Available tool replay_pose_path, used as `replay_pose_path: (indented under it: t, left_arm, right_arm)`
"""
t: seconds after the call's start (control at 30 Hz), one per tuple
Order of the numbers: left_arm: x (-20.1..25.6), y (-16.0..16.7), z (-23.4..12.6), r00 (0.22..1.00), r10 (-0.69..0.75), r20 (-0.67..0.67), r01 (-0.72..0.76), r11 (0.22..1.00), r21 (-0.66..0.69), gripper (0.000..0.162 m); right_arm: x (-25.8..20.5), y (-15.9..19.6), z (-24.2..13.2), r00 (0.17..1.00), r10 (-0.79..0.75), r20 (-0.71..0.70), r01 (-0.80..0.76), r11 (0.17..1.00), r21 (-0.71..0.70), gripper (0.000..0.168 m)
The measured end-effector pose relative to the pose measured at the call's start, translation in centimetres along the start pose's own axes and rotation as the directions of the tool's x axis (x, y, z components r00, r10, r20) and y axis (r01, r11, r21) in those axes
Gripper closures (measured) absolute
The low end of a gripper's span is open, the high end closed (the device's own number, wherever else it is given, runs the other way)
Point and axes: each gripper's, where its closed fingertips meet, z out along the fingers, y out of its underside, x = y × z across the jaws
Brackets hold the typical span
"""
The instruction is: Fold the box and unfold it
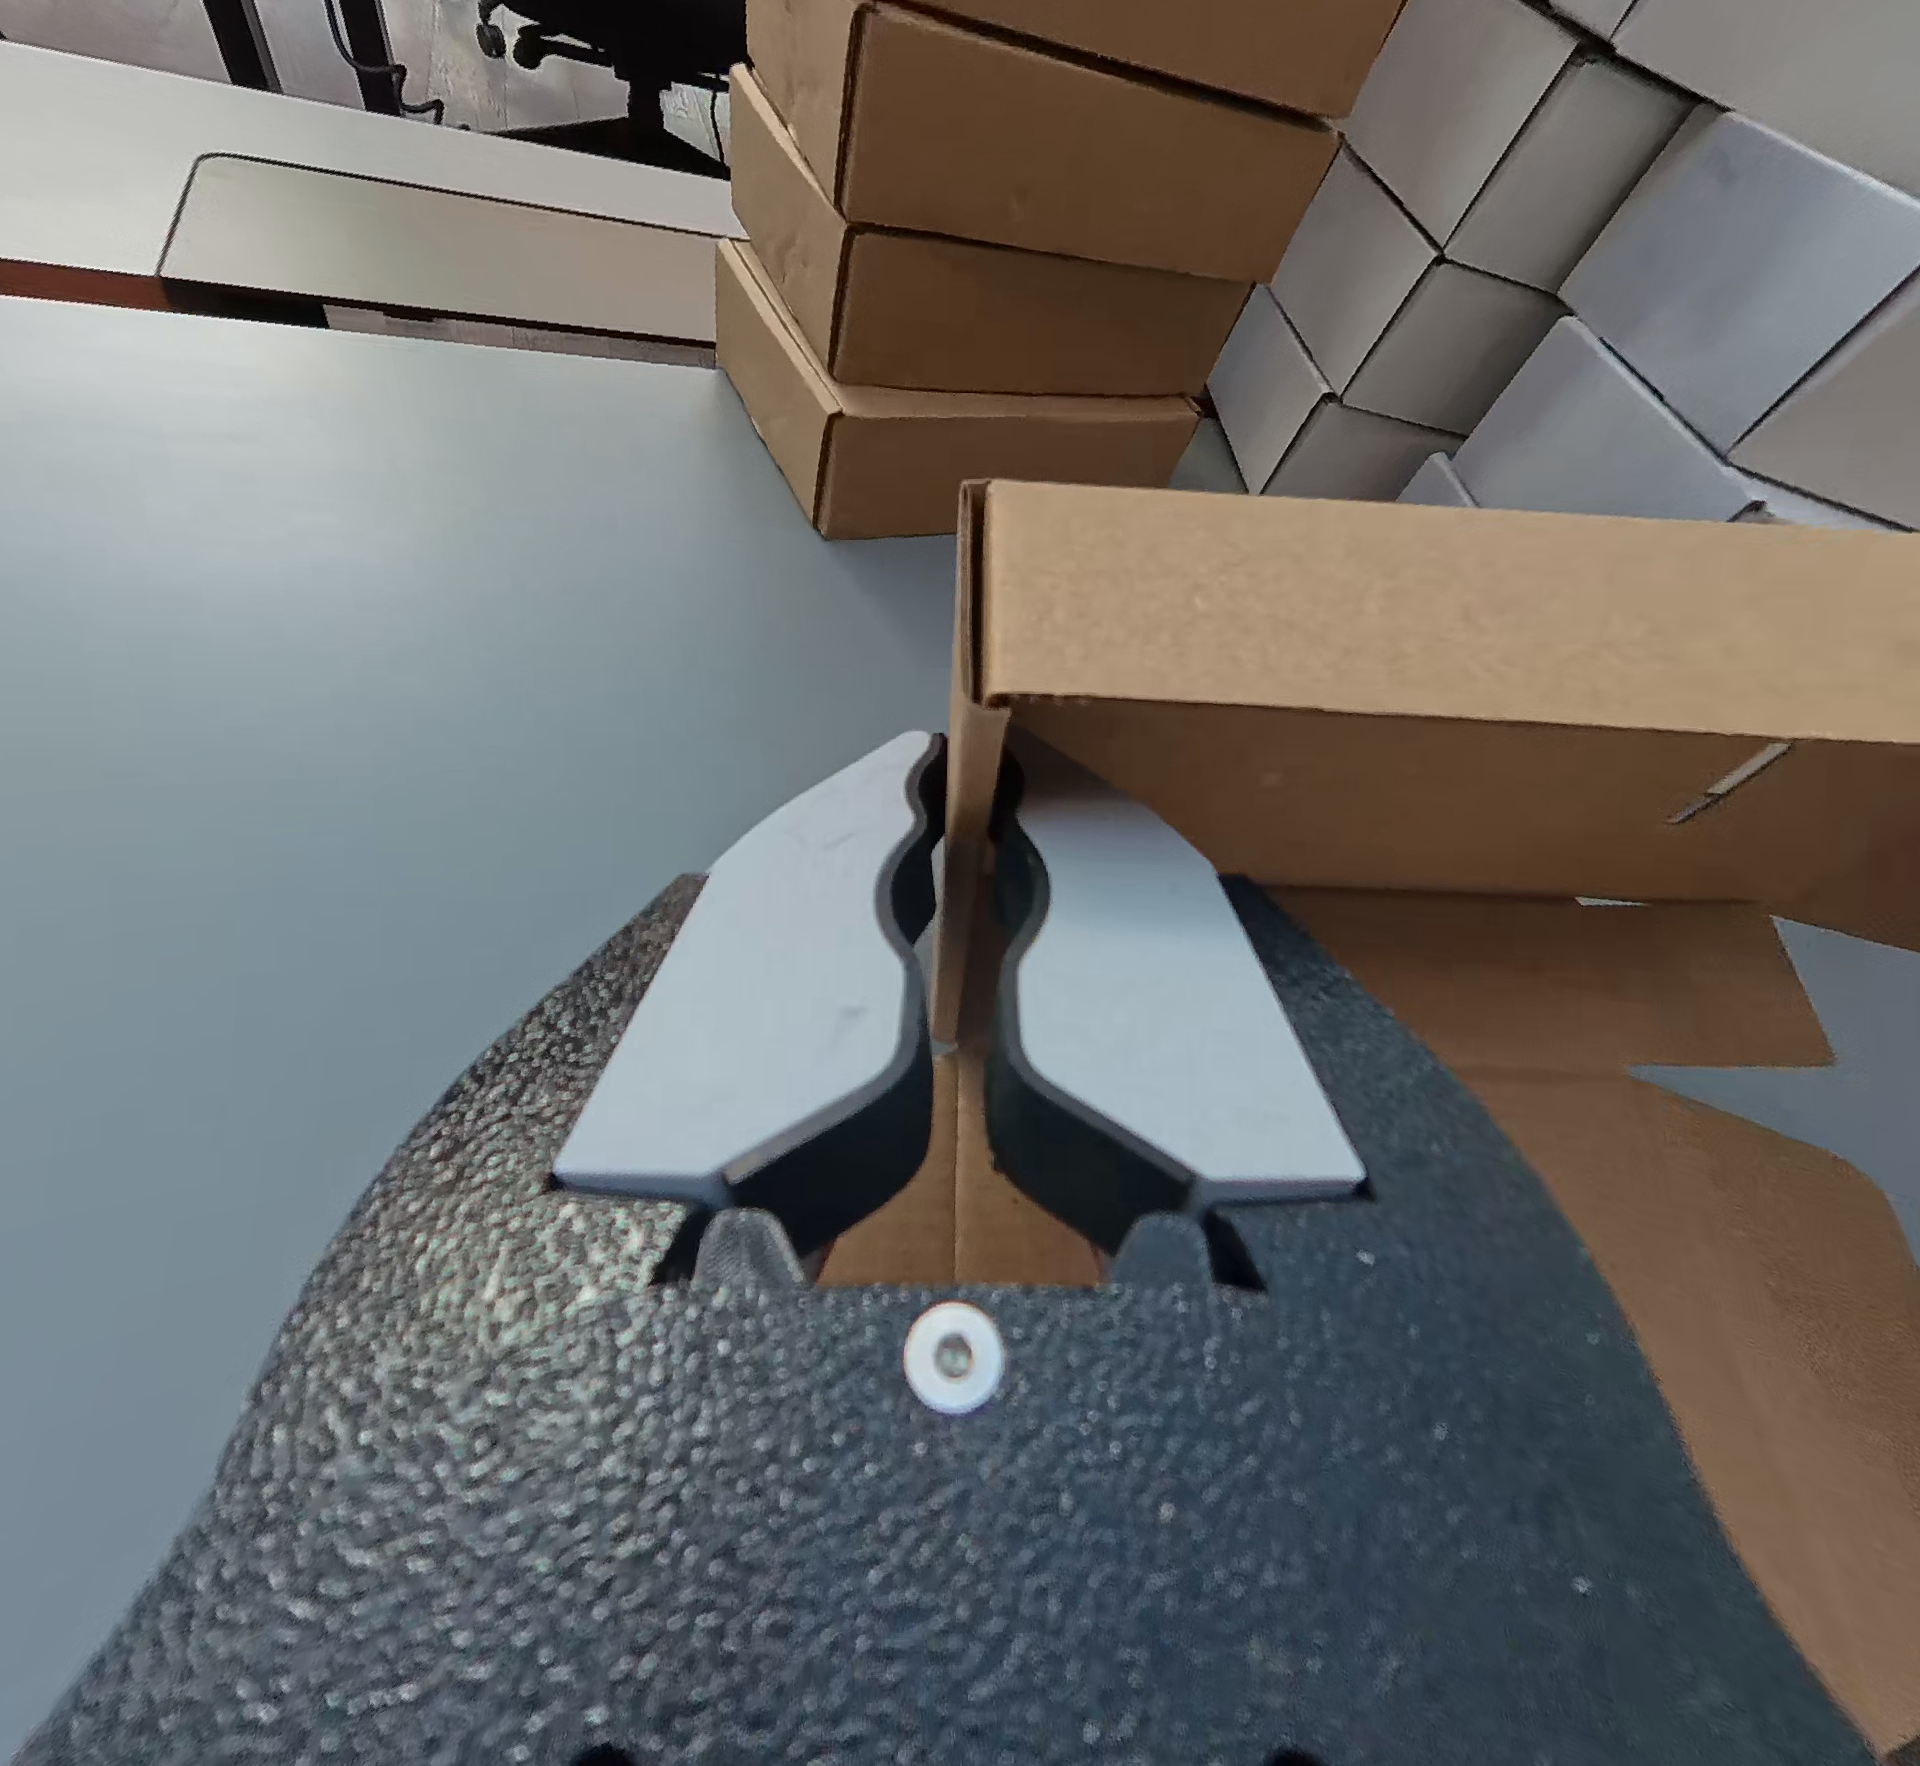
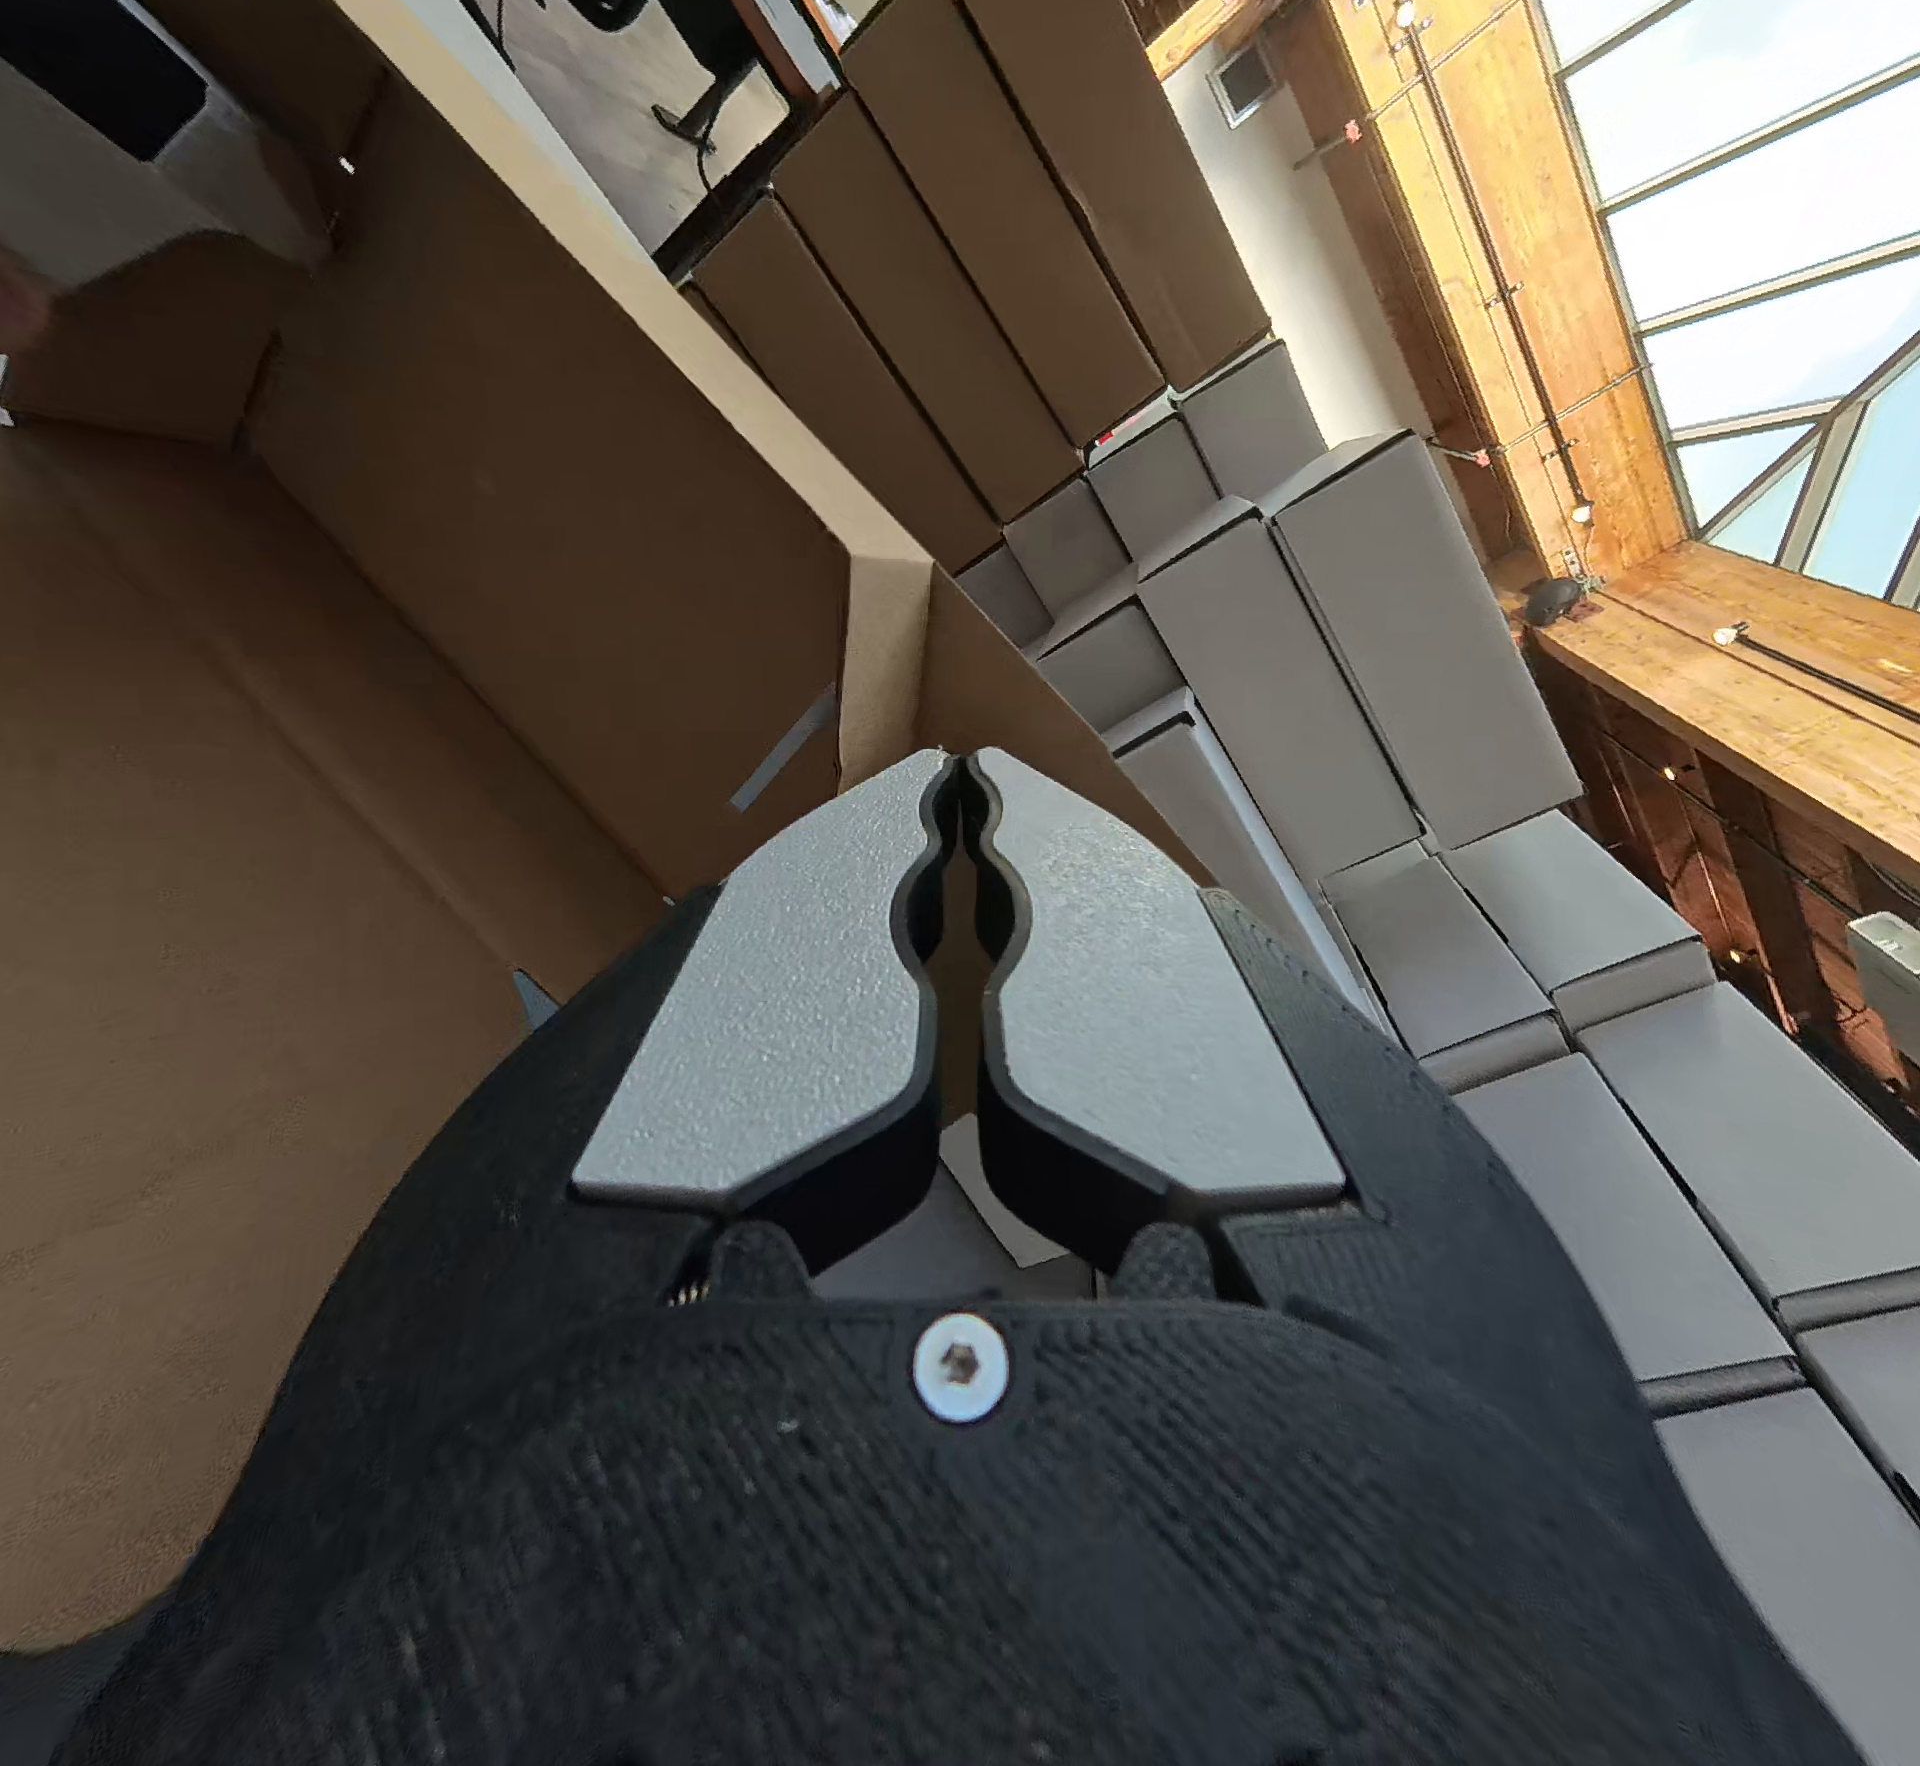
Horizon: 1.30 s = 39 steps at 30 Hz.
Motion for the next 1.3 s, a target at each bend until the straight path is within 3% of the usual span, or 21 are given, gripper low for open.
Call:
replay_pose_path:
  t: [0.1, 0.27, 0.37, 0.53, 0.7, 0.8, 0.93, 1.0, 1.07, 1.2, 1.3]
  left_arm:
    - [0.4, -2.4, -1.6, 0.999, 0.038, 0.031, -0.039, 0.997, 0.062, 0.156]
    - [2.0, -6.5, -5.1, 0.963, 0.231, 0.14, -0.253, 0.952, 0.172, 0.156]
    - [2.5, -6.9, -6.2, 0.933, 0.306, 0.19, -0.34, 0.922, 0.187, 0.156]
    - [2.8, -6.0, -6.9, 0.874, 0.423, 0.24, -0.463, 0.874, 0.144, 0.154]
    - [3.3, -5.2, -6.6, 0.919, 0.35, 0.183, -0.38, 0.909, 0.17, 0.155]
    - [2.8, -5.2, -6.4, 0.98, 0.181, 0.083, -0.195, 0.959, 0.205, 0.156]
    - [1.2, -6.3, -6.6, 0.998, 0.05, 0.035, -0.057, 0.971, 0.233, 0.156]
    - [0.4, -7.0, -7.0, 0.998, 0.046, 0.051, -0.057, 0.968, 0.244, 0.156]
    - [0.0, -7.4, -7.3, 0.997, 0.056, 0.06, -0.069, 0.966, 0.248, 0.156]
    - [-0.5, -7.8, -7.8, 0.996, 0.051, 0.069, -0.067, 0.964, 0.259, 0.156]
    - [-0.8, -7.9, -8.1, 0.997, 0.04, 0.073, -0.059, 0.961, 0.27, 0.156]
  right_arm:
    - [-0.9, -1.2, -0.1, 0.995, 0.088, 0.041, -0.09, 0.995, 0.032, 0.168]
    - [0.4, -4.4, -0.9, 0.96, 0.275, 0.06, -0.28, 0.95, 0.137, 0.168]
    - [1.0, -6.1, -1.6, 0.861, 0.48, 0.168, -0.505, 0.846, 0.173, 0.168]
    - [1.3, -7.1, -2.3, 0.687, 0.659, 0.305, -0.72, 0.675, 0.163, 0.168]
    - [1.3, -6.9, -2.4, 0.603, 0.708, 0.368, -0.785, 0.609, 0.114, 0.168]
    - [0.2, -6.3, -2.5, 0.614, 0.684, 0.393, -0.762, 0.643, 0.073, 0.168]
    - [-0.2, -4.9, -3.4, 0.657, 0.655, 0.373, -0.725, 0.685, 0.072, 0.168]
    - [-0.1, -3.8, -3.7, 0.667, 0.658, 0.35, -0.718, 0.692, 0.066, 0.168]
    - [0.5, -2.7, -3.7, 0.632, 0.705, 0.322, -0.758, 0.648, 0.069, 0.168]
    - [0.0, -0.8, -3.2, 0.471, 0.817, 0.332, -0.863, 0.505, -0.018, 0.168]
    - [0.2, -0.1, -3.0, 0.428, 0.849, 0.308, -0.891, 0.454, -0.014, 0.168]
